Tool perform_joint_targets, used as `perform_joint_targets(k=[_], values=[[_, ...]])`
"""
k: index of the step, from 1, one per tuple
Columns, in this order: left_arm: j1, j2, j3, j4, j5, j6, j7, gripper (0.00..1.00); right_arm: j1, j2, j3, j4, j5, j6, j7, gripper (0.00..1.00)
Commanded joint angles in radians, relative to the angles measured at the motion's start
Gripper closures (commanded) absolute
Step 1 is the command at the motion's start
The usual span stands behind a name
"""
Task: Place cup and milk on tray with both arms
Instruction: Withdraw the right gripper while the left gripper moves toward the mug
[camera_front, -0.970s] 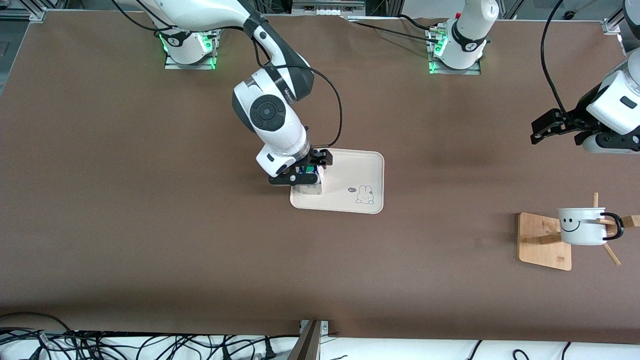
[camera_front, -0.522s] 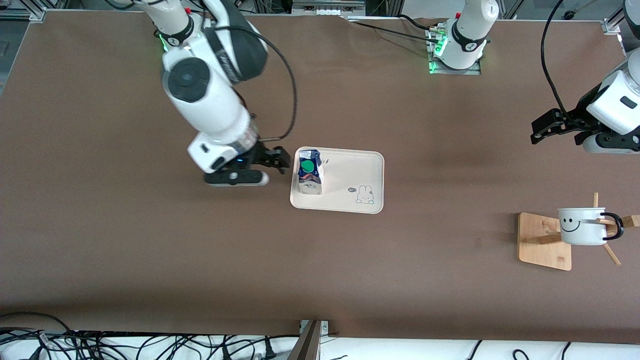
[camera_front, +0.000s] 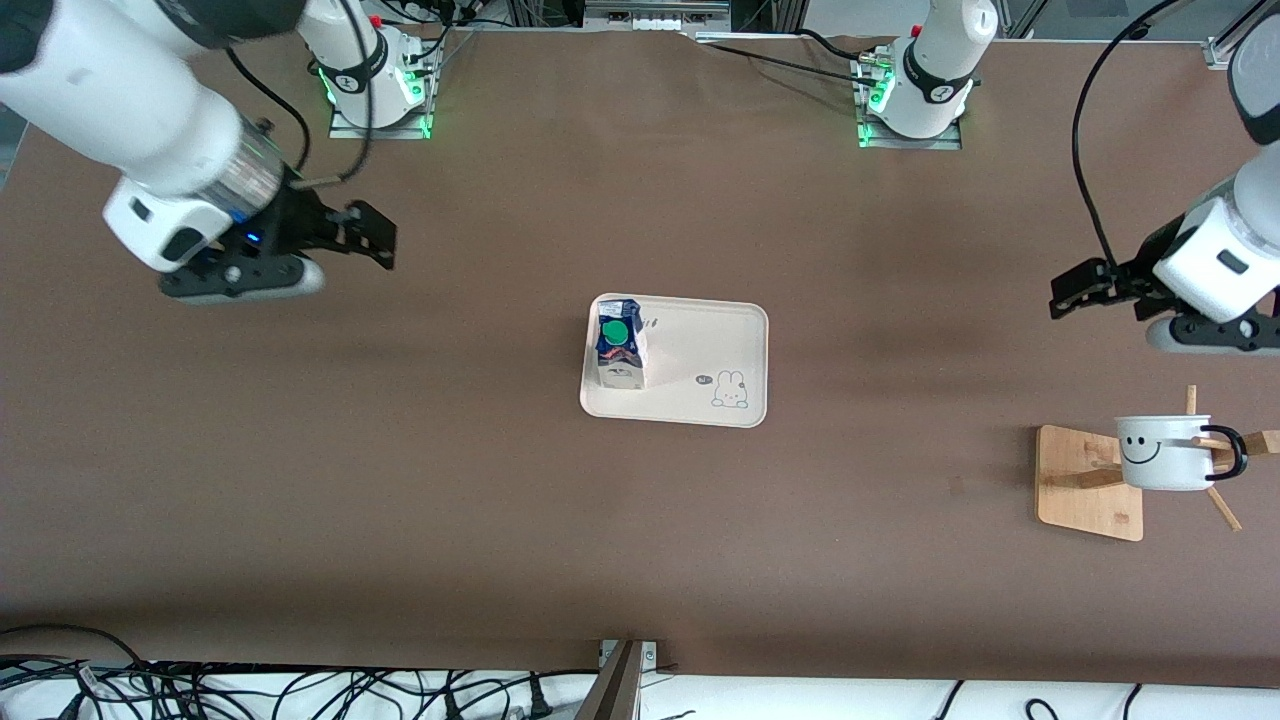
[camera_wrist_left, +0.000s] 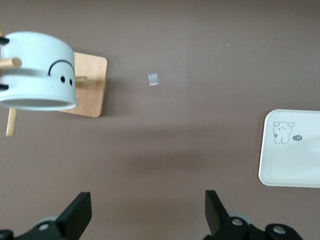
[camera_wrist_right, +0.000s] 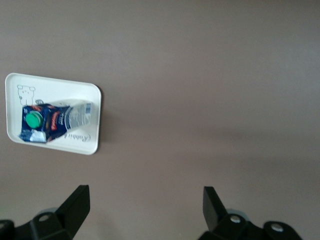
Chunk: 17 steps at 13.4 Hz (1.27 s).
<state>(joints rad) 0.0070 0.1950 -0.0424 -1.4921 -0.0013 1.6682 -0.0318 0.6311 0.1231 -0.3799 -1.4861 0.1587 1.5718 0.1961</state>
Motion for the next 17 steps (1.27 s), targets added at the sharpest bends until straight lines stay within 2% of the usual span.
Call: perform_joint_targets(k=[1,4,6,8,11,13,15,17], values=[[-0.007,0.081,-0.002,0.125,0.015,-0.035,0.004,0.00,-0.112,-0.120,0.044,-0.152,-0.031,0.017,-0.116,0.00],[0.005,0.093,-0.001,0.112,0.007,-0.019,0.015,0.00,-0.342,-0.145,0.178,-0.175,-0.088,0.019,-0.283,0.00],[0.016,0.080,0.001,0.055,0.009,0.052,0.001,0.00,-0.492,-0.155,0.309,-0.175,-0.093,0.016,-0.303,0.00],[0.060,0.020,0.001,-0.063,0.009,0.164,-0.022,0.00,-0.502,-0.158,0.328,-0.158,-0.102,0.007,-0.302,0.00],[0.091,-0.147,0.001,-0.377,0.011,0.509,-0.042,0.00,-0.499,-0.152,0.332,-0.131,-0.108,0.005,-0.293,0.00],[0.111,-0.219,-0.001,-0.544,0.011,0.731,-0.045,0.00,-0.498,-0.149,0.332,-0.118,-0.116,0.008,-0.296,0.00],[0.158,-0.229,-0.002,-0.644,0.003,0.914,-0.045,0.00,-0.499,-0.148,0.329,-0.112,-0.126,0.002,-0.300,0.00],[0.200,-0.204,-0.004,-0.677,-0.058,0.995,-0.059,0.00,-0.498,-0.148,0.332,-0.111,-0.184,-0.004,-0.293,0.00]])
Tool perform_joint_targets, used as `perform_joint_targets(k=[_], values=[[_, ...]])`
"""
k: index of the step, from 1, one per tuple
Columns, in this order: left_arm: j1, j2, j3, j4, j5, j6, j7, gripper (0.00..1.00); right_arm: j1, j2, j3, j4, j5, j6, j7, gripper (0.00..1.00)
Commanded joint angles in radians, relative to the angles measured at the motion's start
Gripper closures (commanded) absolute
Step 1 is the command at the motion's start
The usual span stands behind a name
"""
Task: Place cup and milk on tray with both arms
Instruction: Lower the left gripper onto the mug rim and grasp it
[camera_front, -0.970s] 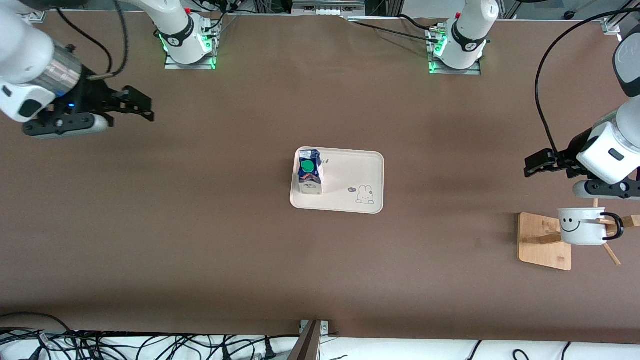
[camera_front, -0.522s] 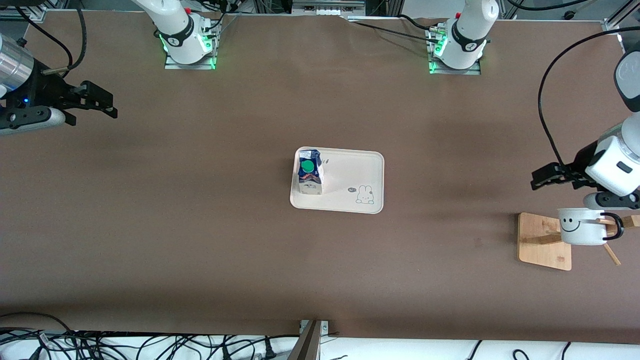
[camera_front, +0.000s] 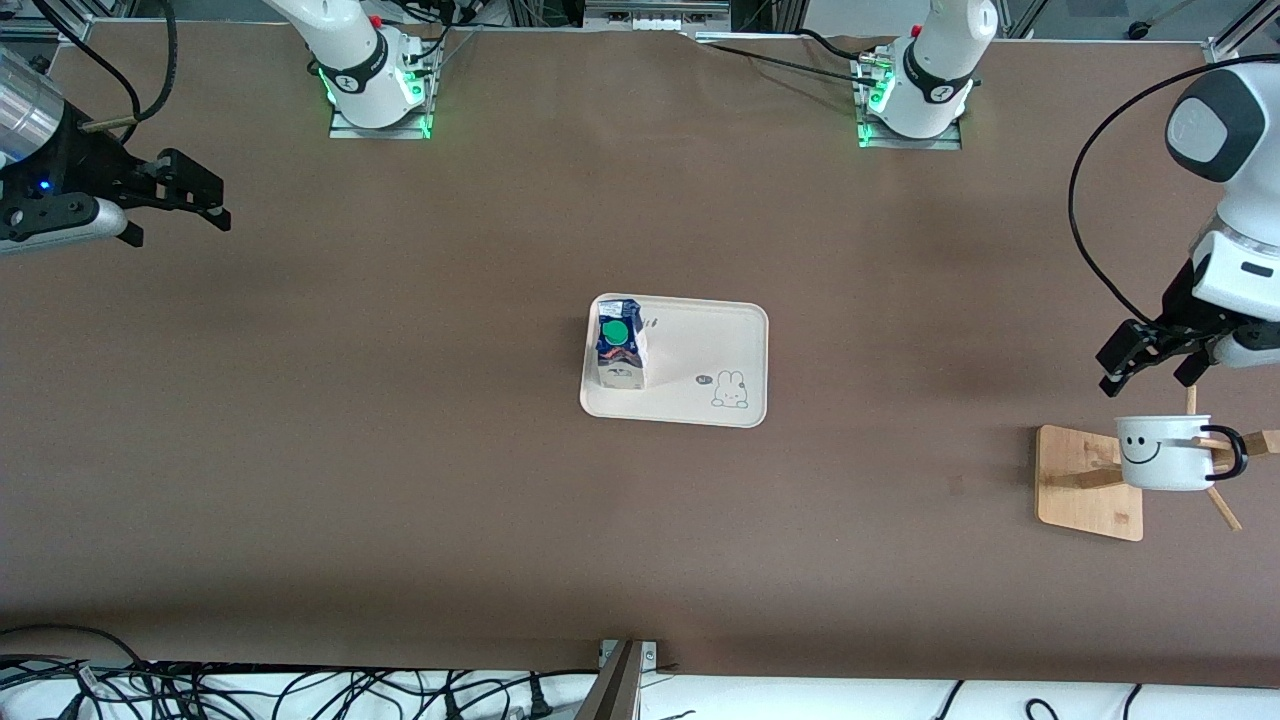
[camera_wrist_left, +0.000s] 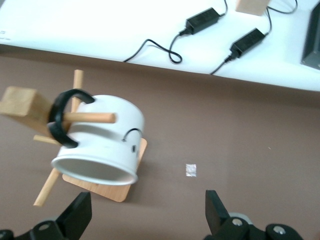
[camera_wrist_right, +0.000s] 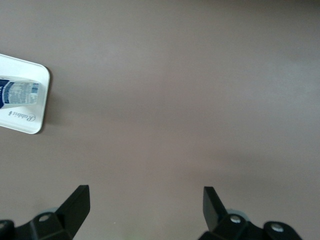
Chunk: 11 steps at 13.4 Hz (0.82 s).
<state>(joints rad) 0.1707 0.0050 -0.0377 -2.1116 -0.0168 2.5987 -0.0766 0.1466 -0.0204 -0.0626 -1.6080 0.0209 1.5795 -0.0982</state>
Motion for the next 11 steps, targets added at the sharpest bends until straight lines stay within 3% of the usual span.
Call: perform_joint_targets(k=[1,3,6,7,8,9,11], values=[[0.038,0.010,-0.007,-0.050,-0.096,0.067,-0.020,0.01,-0.006,-0.003,0.017,0.010,-0.052,-0.012,0.008,0.00],[0.038,0.078,-0.007,-0.009,-0.286,0.081,-0.006,0.02,-0.002,0.003,0.015,0.016,-0.053,-0.012,0.041,0.00],[0.036,0.147,-0.011,0.070,-0.325,0.084,-0.002,0.02,-0.002,0.014,0.015,0.025,-0.055,0.005,0.046,0.00],[0.036,0.161,-0.014,0.088,-0.325,0.084,-0.002,0.10,-0.002,0.016,0.014,0.028,-0.052,0.010,0.046,0.00],[0.035,0.174,-0.016,0.108,-0.325,0.083,-0.002,0.28,-0.004,0.016,0.014,0.029,-0.052,0.011,0.046,0.00],[0.035,0.185,-0.016,0.123,-0.319,0.083,0.000,0.30,-0.004,0.016,0.014,0.029,-0.050,0.011,0.048,0.00],[0.035,0.187,-0.016,0.127,-0.318,0.083,0.000,0.50,-0.005,0.020,0.014,0.031,-0.044,0.013,0.049,0.00]])
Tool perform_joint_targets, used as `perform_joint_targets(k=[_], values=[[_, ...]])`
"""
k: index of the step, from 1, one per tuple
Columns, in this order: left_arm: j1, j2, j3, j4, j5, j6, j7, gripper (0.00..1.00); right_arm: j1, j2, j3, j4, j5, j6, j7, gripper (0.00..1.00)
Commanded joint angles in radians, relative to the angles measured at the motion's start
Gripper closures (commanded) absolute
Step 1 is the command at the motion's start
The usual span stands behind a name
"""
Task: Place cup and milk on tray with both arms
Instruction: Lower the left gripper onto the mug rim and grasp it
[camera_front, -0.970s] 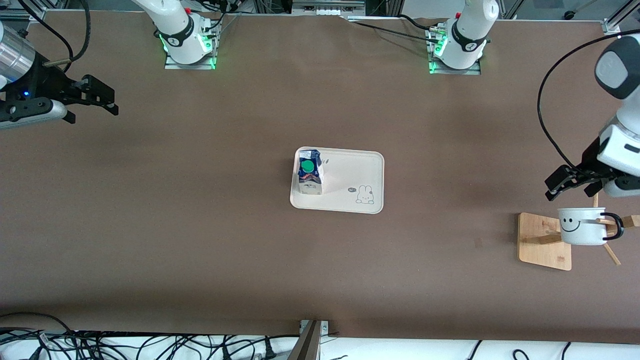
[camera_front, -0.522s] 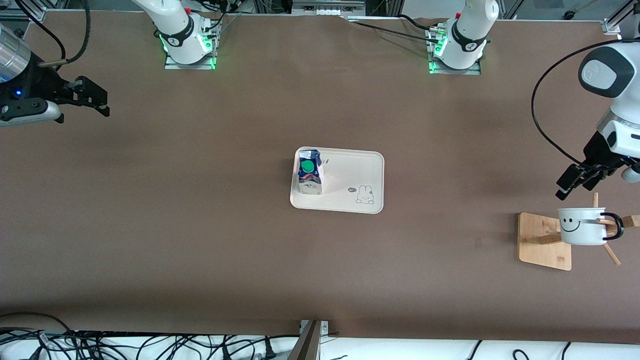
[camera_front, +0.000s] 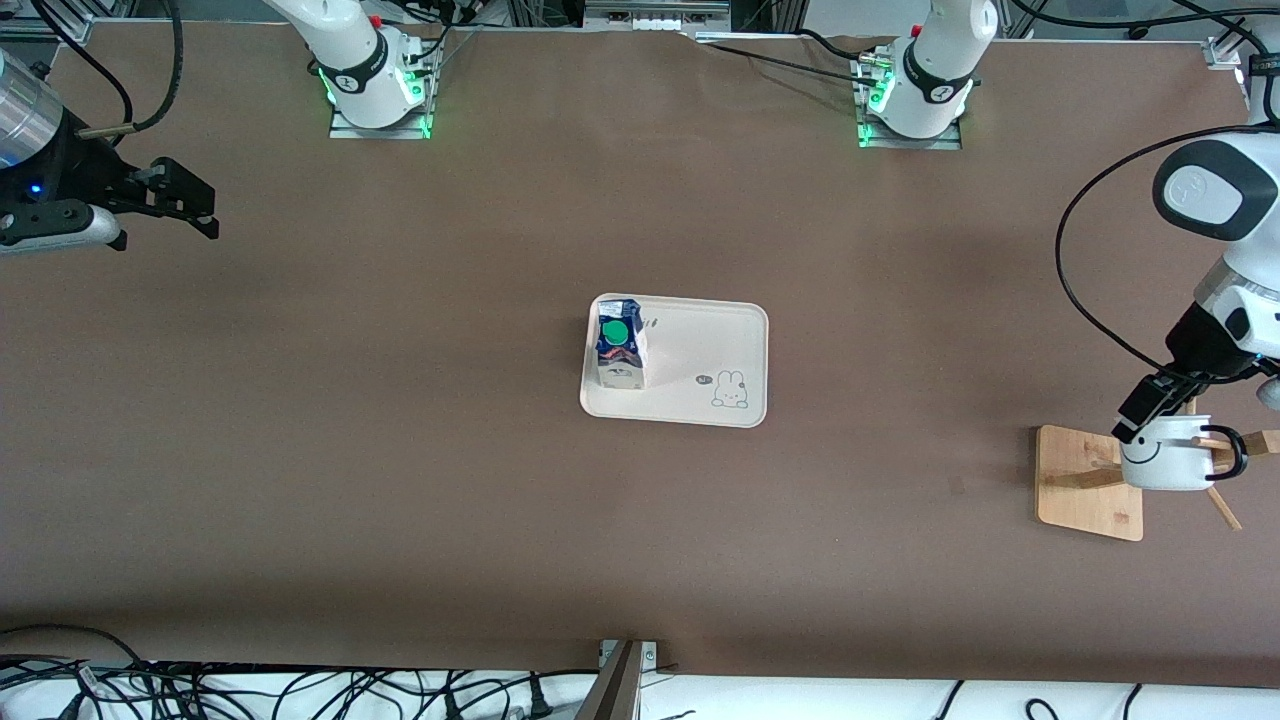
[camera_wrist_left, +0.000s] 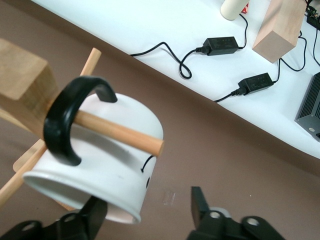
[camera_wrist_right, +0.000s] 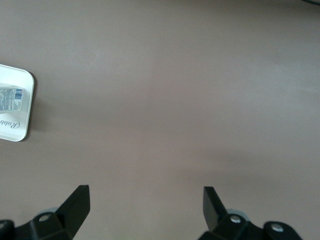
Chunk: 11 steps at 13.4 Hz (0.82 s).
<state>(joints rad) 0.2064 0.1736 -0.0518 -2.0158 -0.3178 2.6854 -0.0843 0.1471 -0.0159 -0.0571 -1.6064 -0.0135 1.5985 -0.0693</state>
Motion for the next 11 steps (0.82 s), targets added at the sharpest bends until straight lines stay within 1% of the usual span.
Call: perform_joint_targets(k=[1,2,5,6,8,9,10,11], values=[[-0.001,0.018,-0.002,0.031,-0.015,-0.006,0.008,0.67,-0.006,0.017,0.008,0.029,-0.008,-0.006,0.020,0.00],[0.001,0.018,-0.002,0.031,-0.015,-0.006,0.008,0.75,-0.006,0.017,0.008,0.029,-0.008,-0.006,0.020,0.00],[0.001,0.017,-0.002,0.031,-0.011,-0.007,0.018,0.76,-0.006,0.017,0.008,0.029,-0.008,-0.006,0.020,0.00],[0.001,0.017,-0.002,0.031,-0.011,-0.007,0.026,0.82,-0.006,0.017,0.008,0.029,-0.008,-0.006,0.020,0.00],[0.001,0.012,-0.002,0.031,-0.011,-0.009,0.029,0.87,-0.006,0.017,0.008,0.029,-0.008,-0.006,0.020,0.00],[0.001,0.010,-0.002,0.031,-0.011,-0.009,0.029,0.96,-0.006,0.017,0.008,0.029,-0.008,-0.006,0.020,0.00],[0.001,0.009,-0.002,0.031,-0.011,-0.012,0.029,0.97,-0.006,0.017,0.008,0.029,-0.008,-0.006,0.020,0.00],[0.001,0.006,-0.002,0.031,-0.011,-0.015,0.029,1.00,-0.006,0.017,0.008,0.029,-0.008,-0.006,0.020,0.00]])
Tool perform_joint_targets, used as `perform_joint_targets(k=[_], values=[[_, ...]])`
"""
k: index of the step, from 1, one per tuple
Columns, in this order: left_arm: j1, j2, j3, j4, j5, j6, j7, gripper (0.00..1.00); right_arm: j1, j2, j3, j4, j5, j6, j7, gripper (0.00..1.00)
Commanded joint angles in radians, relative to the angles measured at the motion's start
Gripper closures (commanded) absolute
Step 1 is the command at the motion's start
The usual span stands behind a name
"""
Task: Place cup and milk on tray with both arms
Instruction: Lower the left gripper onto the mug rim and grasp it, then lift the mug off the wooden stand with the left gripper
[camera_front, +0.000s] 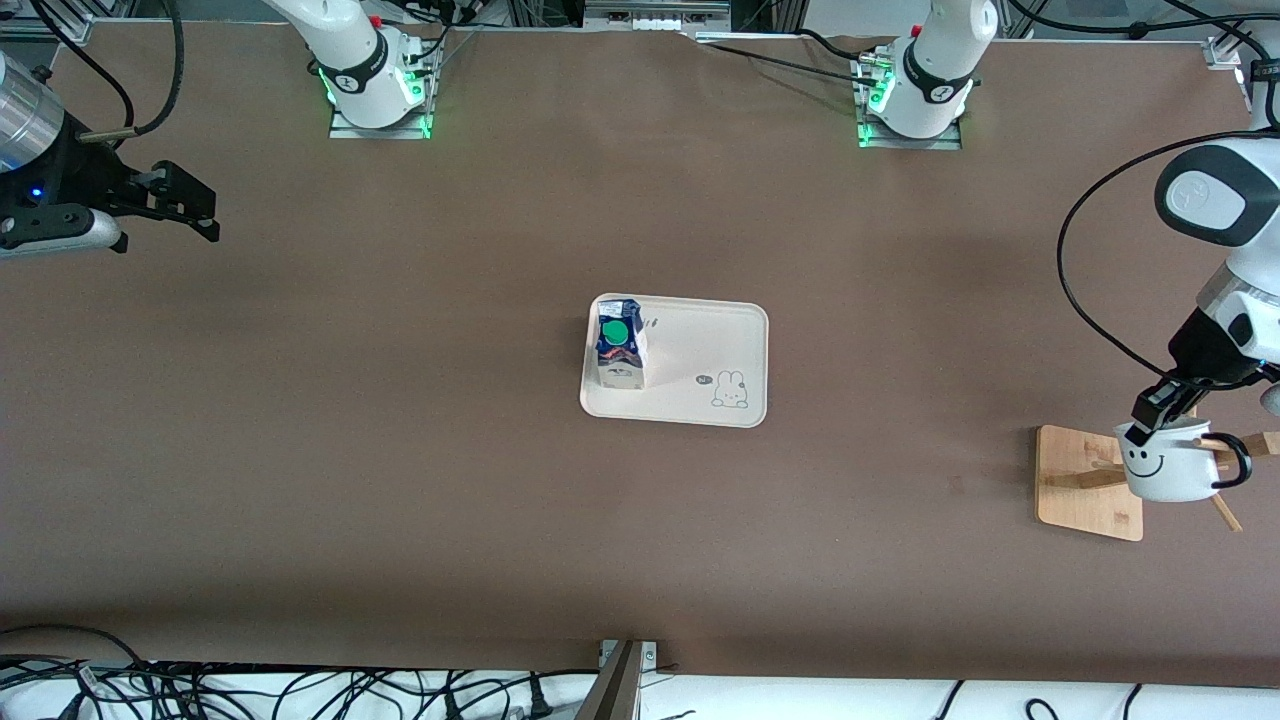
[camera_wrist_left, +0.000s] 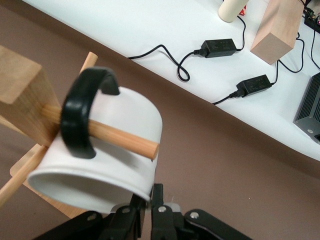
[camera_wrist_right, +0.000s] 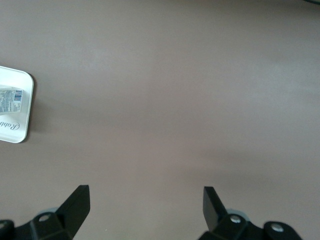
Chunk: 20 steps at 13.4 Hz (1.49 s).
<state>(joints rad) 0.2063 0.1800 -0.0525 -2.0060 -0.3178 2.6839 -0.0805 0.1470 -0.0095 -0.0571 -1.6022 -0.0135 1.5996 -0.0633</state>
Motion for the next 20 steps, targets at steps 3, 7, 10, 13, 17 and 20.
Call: perform_joint_targets(k=[3,7,10,13,17,20], values=[[-0.001,-0.005,-0.003,0.021,-0.009,-0.027,0.027,1.00,-0.006,0.011,0.008,0.025,-0.008,-0.007,0.014,0.00],[-0.008,-0.037,-0.007,0.021,-0.009,-0.097,0.024,1.00,-0.006,0.011,0.008,0.025,-0.006,-0.007,0.016,0.00],[-0.010,-0.098,-0.032,0.021,-0.009,-0.267,0.022,1.00,-0.006,0.011,0.008,0.025,-0.006,-0.007,0.014,0.00],[-0.010,-0.155,-0.076,0.073,0.040,-0.475,0.025,1.00,-0.006,0.011,0.008,0.025,-0.006,-0.007,0.014,0.00],[-0.019,-0.114,-0.177,0.329,0.118,-0.902,-0.002,1.00,-0.006,0.011,0.008,0.025,-0.006,-0.007,0.014,0.00],[-0.037,-0.077,-0.240,0.458,0.120,-1.123,-0.157,1.00,-0.006,0.011,0.008,0.025,-0.006,-0.007,0.014,0.00]])
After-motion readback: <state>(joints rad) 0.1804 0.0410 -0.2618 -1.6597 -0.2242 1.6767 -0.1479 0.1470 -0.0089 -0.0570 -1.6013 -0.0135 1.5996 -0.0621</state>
